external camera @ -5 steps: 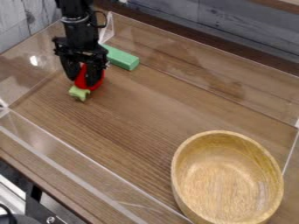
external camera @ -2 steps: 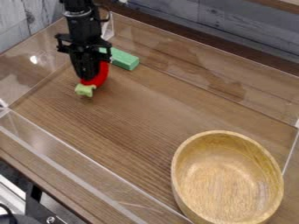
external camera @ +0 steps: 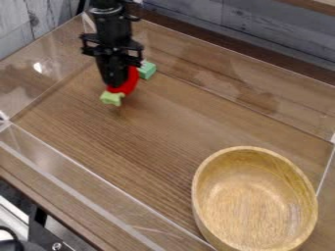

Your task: Move the red object to the right side of the table

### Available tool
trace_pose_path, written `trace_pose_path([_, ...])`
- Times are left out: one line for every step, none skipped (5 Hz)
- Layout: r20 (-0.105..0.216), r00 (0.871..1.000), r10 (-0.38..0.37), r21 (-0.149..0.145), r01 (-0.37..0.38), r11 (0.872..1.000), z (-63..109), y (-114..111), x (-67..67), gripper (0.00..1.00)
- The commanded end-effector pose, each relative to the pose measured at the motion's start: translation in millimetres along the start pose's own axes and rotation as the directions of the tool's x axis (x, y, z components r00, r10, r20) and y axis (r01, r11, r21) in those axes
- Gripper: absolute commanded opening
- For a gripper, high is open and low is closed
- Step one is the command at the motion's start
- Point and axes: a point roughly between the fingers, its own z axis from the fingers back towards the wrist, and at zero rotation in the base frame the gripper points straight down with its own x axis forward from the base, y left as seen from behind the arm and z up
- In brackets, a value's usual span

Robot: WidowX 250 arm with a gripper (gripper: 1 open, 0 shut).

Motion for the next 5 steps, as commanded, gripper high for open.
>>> trace_pose_path([0.094, 0.996, -0.006, 0.05, 0.001, 0.999, 23.2, 20, 9.7, 0.0])
trace_pose_path([0.089, 0.996, -0.003, 0.066, -0.003, 0.998, 14.8, 31, 13.3, 0.0])
trace_pose_path([0.078, 0.997, -0.008, 0.073, 0.003, 0.997, 9.7, 33, 13.9, 0.0])
trace_pose_path([0.073, 0.997, -0.012, 0.071, 0.007, 0.997, 11.6, 30, 13.5, 0.0])
trace_pose_path([0.073, 0.997, -0.014, 0.064, 0.01, 0.998, 16.8, 25, 13.0, 0.0])
